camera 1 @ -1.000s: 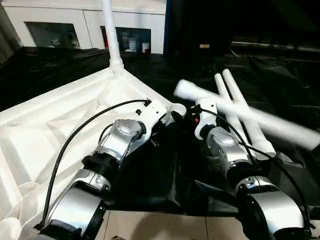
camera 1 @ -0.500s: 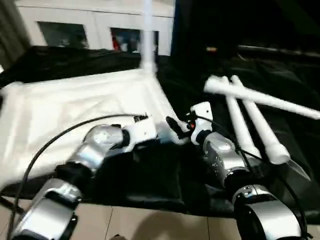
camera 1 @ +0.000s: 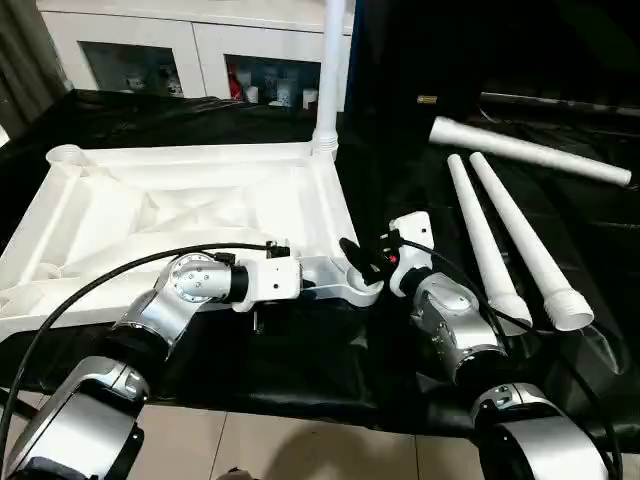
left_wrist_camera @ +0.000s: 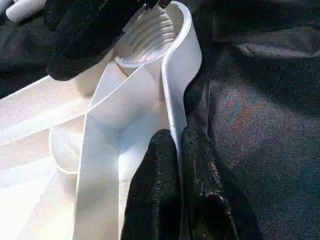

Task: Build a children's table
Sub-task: Rotate table base

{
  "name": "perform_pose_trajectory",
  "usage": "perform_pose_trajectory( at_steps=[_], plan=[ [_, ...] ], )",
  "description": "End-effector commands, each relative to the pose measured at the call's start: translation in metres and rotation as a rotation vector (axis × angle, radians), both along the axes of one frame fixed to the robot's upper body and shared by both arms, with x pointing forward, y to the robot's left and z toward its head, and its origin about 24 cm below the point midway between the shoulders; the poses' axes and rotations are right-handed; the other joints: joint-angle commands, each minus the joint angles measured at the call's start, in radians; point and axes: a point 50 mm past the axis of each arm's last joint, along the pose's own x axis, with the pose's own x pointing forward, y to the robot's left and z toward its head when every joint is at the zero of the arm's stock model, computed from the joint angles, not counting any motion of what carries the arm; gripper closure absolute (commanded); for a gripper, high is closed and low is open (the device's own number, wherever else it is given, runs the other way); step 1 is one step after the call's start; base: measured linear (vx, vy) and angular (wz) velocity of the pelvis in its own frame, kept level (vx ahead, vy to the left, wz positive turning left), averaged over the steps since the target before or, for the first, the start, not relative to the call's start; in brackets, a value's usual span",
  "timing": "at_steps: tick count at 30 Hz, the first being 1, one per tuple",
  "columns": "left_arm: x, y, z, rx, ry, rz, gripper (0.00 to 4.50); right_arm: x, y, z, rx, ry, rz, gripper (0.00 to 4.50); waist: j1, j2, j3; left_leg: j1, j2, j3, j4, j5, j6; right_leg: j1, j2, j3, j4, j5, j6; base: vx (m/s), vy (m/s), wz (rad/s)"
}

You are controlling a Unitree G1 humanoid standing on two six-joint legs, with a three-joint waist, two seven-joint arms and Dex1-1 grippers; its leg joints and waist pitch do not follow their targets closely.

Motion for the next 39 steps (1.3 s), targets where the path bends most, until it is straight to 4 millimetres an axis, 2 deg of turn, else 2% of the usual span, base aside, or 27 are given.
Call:
perform_pose_trajectory(
  at_steps=[1,6,12,19,22,23,24,25,26,30,32,34,37,38,39],
  plan=[
    [-0.01,-0.007,-0.012,0.062,0.023,-0.108,4.5,0.001,-0.002,0.002,-0.01,-0.007,-0.006,0.08,-0.005,-0.003,-0.062,0.018,0.032,-0.009,-0.053,-0.135,0.042,0.048,-0.056,0.05,-0.057,0.052,-0.224,0.0,0.0,0.0],
    [-0.014,-0.009,-0.011,0.047,0.006,-0.162,4.5,0.0,-0.002,0.002,-0.015,-0.005,-0.007,0.08,-0.001,-0.004,-0.062,0.017,0.032,-0.008,-0.05,-0.114,0.057,0.048,-0.055,0.049,-0.053,0.083,-0.227,0.0,0.0,0.0],
    [-0.015,-0.01,-0.009,0.042,-0.014,-0.203,4.5,0.0,-0.003,0.001,-0.018,-0.002,-0.008,0.08,0.001,-0.003,-0.062,0.018,0.034,-0.008,-0.052,-0.133,0.043,0.047,-0.057,0.049,-0.054,0.049,-0.221,0.0,0.0,0.0],
    [-0.01,-0.008,-0.003,0.041,-0.052,-0.201,4.5,-0.001,-0.003,0.001,-0.022,-0.001,-0.01,0.08,0.001,-0.003,-0.063,0.016,0.032,-0.008,-0.049,-0.113,0.05,0.049,-0.055,0.048,-0.05,0.088,-0.222,0.0,0.0,0.0],
    [-0.003,-0.003,0.001,0.045,-0.091,-0.152,4.5,-0.001,-0.004,0.001,-0.025,-0.003,-0.011,0.08,0.001,-0.004,-0.062,0.017,0.032,-0.008,-0.049,-0.126,0.048,0.048,-0.056,0.049,-0.052,0.071,-0.222,0.0,0.0,0.0],
    [-0.002,-0.002,0.003,0.042,-0.088,-0.141,4.18,-0.001,-0.004,0.001,-0.025,-0.004,-0.012,0.02,-0.001,-0.001,-0.061,0.017,0.033,-0.009,-0.051,-0.139,0.043,0.047,-0.057,0.049,-0.054,0.05,-0.219,0.0,0.0,0.0],
    [0.001,0.002,0.006,0.034,-0.083,-0.12,4.18,0.0,-0.005,0.002,-0.026,-0.007,-0.014,0.02,-0.001,-0.002,-0.06,0.018,0.033,-0.009,-0.052,-0.152,0.035,0.047,-0.057,0.049,-0.057,0.023,-0.217,0.0,0.0,0.0],
    [0.003,0.004,0.009,0.028,-0.079,-0.109,3.87,0.0,-0.005,0.002,-0.027,-0.01,-0.015,0.0,-0.002,-0.002,-0.06,0.018,0.034,-0.009,-0.053,-0.159,0.03,0.046,-0.057,0.049,-0.058,0.011,-0.216,0.0,0.0,0.0],
    [0.004,0.005,0.01,0.025,-0.076,-0.104,3.81,0.0,-0.006,0.002,-0.027,-0.011,-0.016,0.0,-0.003,-0.001,-0.06,0.019,0.035,-0.011,-0.054,-0.164,0.022,0.046,-0.058,0.049,-0.058,0.0,-0.216,0.0,0.0,0.0],
    [0.008,0.011,0.022,-0.01,-0.126,-0.087,3.54,0.001,-0.008,0.006,-0.027,-0.028,-0.02,0.0,-0.007,-0.004,-0.06,0.017,0.033,-0.01,-0.052,-0.153,0.02,0.047,-0.056,0.05,-0.054,0.034,-0.222,0.0,0.0,0.0],
    [0.01,0.014,0.038,-0.085,-0.165,-0.077,3.27,0.001,-0.013,0.015,-0.033,-0.072,-0.019,0.0,-0.005,-0.005,-0.063,0.017,0.032,-0.01,-0.05,-0.127,0.027,0.05,-0.055,0.049,-0.048,0.086,-0.226,0.0,0.0,0.0],
    [0.009,0.015,0.044,-0.121,-0.175,-0.076,3.07,0.001,-0.016,0.019,-0.029,-0.088,-0.027,0.0,-0.002,-0.002,-0.065,0.017,0.032,-0.009,-0.047,-0.104,0.034,0.049,-0.052,0.048,-0.042,0.139,-0.238,0.0,0.0,0.0],
    [0.011,0.02,0.06,-0.261,-0.162,0.02,2.87,0.001,-0.026,0.031,-0.028,-0.12,-0.071,0.0,-0.001,-0.006,-0.061,0.019,0.031,-0.005,-0.047,-0.114,0.038,0.047,-0.048,0.048,-0.043,0.131,-0.247,0.0,0.0,0.0],
    [0.011,0.02,0.06,-0.261,-0.162,0.02,2.72,0.001,-0.026,0.031,-0.028,-0.12,-0.071,0.0,-0.001,0.0,-0.06,0.02,0.031,-0.005,-0.047,-0.115,0.035,0.047,-0.048,0.048,-0.042,0.124,-0.248,0.0,0.0,0.0],
    [0.015,0.022,0.066,-0.343,-0.146,0.095,2.63,0.001,-0.03,0.036,-0.057,-0.134,-0.09,0.0,-0.002,-0.002,-0.059,0.019,0.03,-0.005,-0.048,-0.125,0.026,0.048,-0.047,0.049,-0.045,0.103,-0.243,0.0,0.0,0.0]
  ],
)
